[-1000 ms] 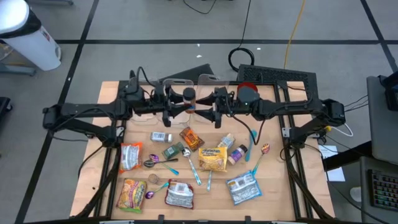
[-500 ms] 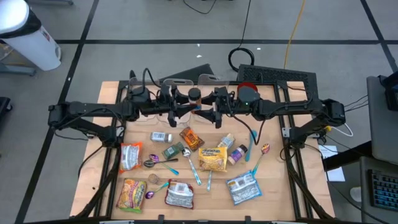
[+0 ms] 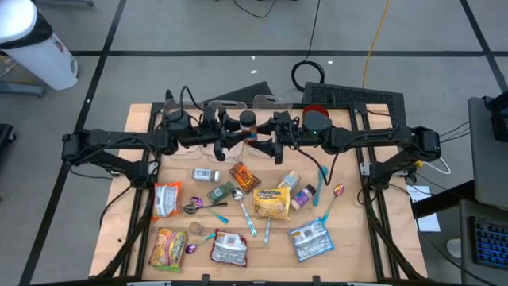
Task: Pick & Place Food Item
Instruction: Put the orange spice bottle into the left transparent bin
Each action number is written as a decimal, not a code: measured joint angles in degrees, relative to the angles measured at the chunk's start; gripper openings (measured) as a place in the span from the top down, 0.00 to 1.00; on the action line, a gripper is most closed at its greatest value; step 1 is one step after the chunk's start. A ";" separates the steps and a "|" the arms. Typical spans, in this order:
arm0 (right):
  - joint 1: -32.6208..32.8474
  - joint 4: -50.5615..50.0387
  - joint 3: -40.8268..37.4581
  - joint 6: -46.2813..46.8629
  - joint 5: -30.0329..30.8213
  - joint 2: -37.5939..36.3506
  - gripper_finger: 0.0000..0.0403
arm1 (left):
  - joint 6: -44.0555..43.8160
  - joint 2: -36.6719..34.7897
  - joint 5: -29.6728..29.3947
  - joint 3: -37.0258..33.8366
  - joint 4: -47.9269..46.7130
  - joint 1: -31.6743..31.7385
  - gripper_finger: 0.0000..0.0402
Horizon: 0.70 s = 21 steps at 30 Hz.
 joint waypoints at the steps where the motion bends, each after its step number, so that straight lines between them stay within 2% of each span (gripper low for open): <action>1: 0.00 -0.01 0.00 -0.30 -0.01 0.00 0.33 | 0.00 0.00 0.00 0.00 0.00 0.00 0.57; 12: 0.02 -0.02 0.00 -0.98 -0.17 0.00 0.51 | -0.20 -0.02 -0.07 0.00 -0.25 0.02 0.57; 21: 0.02 -0.17 0.00 -0.96 -0.22 0.00 0.53 | -1.01 -0.07 -0.14 0.00 -0.90 0.00 0.56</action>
